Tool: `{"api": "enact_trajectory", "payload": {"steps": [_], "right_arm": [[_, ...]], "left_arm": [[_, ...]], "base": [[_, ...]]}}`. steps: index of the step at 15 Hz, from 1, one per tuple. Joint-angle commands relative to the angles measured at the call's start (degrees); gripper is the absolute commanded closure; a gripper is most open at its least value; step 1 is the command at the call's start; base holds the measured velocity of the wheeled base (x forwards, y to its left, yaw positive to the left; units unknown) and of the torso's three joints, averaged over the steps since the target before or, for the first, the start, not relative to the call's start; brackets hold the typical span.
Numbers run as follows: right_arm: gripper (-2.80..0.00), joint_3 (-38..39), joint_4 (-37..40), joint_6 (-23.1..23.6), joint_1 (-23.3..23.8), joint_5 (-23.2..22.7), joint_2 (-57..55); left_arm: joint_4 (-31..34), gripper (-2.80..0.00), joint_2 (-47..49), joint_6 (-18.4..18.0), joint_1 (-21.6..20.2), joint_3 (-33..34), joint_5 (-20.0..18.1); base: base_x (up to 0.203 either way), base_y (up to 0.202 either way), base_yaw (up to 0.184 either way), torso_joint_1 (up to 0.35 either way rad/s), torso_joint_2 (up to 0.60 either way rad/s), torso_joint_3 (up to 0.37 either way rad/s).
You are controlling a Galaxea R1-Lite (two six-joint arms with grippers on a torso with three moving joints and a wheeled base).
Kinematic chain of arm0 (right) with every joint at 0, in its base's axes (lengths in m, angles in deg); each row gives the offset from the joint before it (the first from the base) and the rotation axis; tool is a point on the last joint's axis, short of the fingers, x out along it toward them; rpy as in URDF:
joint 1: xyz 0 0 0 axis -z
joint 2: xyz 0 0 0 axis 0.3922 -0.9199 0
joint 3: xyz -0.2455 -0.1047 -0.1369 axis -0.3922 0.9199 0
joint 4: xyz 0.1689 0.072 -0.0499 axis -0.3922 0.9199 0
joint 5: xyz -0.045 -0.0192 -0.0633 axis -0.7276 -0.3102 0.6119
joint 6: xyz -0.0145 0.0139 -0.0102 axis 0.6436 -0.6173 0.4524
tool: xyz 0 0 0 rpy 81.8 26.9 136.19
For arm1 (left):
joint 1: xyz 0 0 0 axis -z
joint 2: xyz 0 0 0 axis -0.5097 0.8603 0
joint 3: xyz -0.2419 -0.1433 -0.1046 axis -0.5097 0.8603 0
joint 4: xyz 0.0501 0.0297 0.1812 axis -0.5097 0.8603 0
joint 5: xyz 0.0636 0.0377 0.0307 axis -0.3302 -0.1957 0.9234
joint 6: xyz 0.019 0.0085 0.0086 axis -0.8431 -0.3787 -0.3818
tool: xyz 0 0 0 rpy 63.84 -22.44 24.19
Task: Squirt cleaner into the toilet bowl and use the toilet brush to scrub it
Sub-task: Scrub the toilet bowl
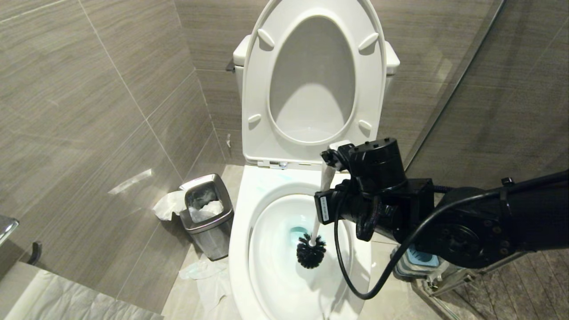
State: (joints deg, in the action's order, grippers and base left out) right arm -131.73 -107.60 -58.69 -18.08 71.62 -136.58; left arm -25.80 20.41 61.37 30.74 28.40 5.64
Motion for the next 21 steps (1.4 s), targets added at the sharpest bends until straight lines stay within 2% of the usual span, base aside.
{"api": "enact_trajectory", "payload": {"steps": [1, 4, 9, 21], "right_arm": [[0.00, -0.24, -0.11, 0.21, 1.97, 0.11, -0.34], [0.00, -1.30, -0.25, 0.49, 3.65, 0.11, -2.14], [0.00, -7.88, -0.27, 1.66, 5.25, 0.36, -6.78], [0.00, -18.82, -0.45, 4.09, 5.00, 0.98, -14.09]], "left_arm": [[0.00, 0.00, 0.00, 0.00, -0.01, 0.09, 0.07], [0.00, 0.00, 0.00, 0.00, -0.01, 0.09, -0.02], [0.00, 0.00, 0.00, 0.00, -0.01, 0.09, 0.02], [0.00, 0.00, 0.00, 0.00, -0.01, 0.09, -0.02]], "base": [[0.000, 0.000, 0.000, 0.000, 0.00, 0.000], [0.000, 0.000, 0.000, 0.000, 0.00, 0.000], [0.000, 0.000, 0.000, 0.000, 0.00, 0.000], [0.000, 0.000, 0.000, 0.000, 0.00, 0.000]]}}
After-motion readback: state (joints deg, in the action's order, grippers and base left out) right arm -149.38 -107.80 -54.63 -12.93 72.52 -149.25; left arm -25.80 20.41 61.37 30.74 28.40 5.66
